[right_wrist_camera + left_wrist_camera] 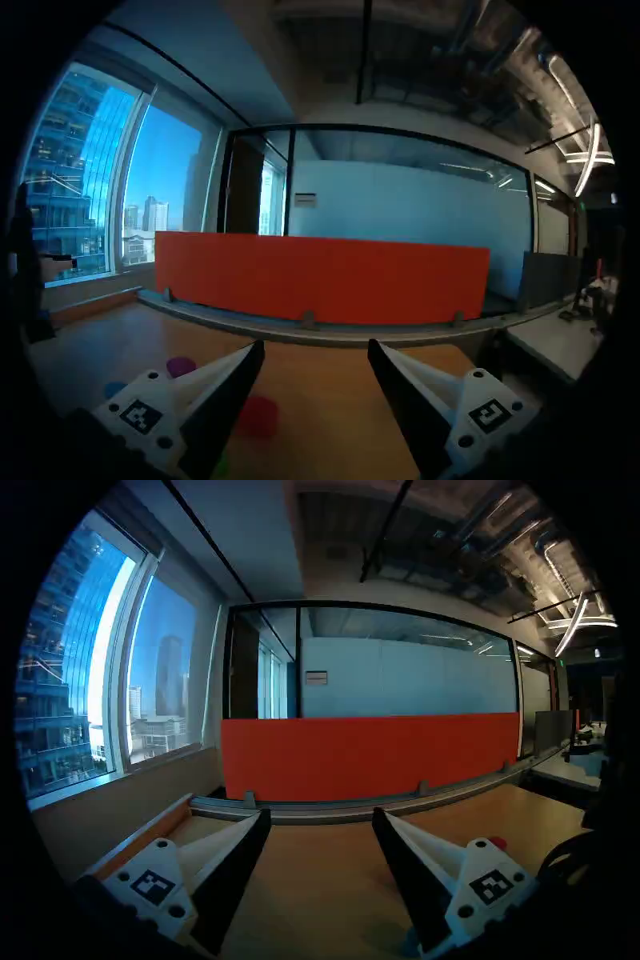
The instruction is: Pour water
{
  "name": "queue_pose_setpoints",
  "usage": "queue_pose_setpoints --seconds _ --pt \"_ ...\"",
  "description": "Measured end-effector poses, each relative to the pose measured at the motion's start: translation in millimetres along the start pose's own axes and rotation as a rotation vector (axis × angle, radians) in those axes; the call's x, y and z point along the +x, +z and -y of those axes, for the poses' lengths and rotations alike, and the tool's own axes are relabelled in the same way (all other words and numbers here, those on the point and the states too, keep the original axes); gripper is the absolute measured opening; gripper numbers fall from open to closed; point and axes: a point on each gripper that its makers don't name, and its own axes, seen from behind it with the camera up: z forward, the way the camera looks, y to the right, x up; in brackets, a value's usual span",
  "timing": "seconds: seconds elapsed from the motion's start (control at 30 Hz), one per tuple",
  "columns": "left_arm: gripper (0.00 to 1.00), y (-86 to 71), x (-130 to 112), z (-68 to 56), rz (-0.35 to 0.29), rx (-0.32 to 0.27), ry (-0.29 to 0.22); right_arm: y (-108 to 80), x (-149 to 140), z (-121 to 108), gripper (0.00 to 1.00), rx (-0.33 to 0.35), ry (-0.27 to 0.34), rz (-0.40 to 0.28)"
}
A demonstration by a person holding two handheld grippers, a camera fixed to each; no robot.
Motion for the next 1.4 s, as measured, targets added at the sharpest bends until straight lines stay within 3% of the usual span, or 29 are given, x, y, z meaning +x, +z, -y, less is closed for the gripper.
queue_pose_setpoints --seconds 0.17,0.37,0.57,0.97,1.4 --pt "0.94 2.4 18 -3.5 0.003 -0.028 -0.01 -3.0 24 3 1.0 0.016 0.005 -0.027" --pt "0.94 4.6 17 -15.5 0.019 -0.087 -0.011 -5.2 21 8 1.0 0.054 0.025 -0.014" --pt "0.94 4.7 20 -28.4 0.018 -0.158 -0.021 -6.8 24 20 1.0 0.141 0.046 -0.011" --pt "0.94 0.8 17 -55.1 0.025 -0.312 -0.023 -19.4 41 59 1.0 0.343 0.028 -0.026" --pt "0.94 -9.2 1 -84.7 0.06 -0.46 -0.012 -22.9 27 82 1.0 0.452 -0.021 0.03"
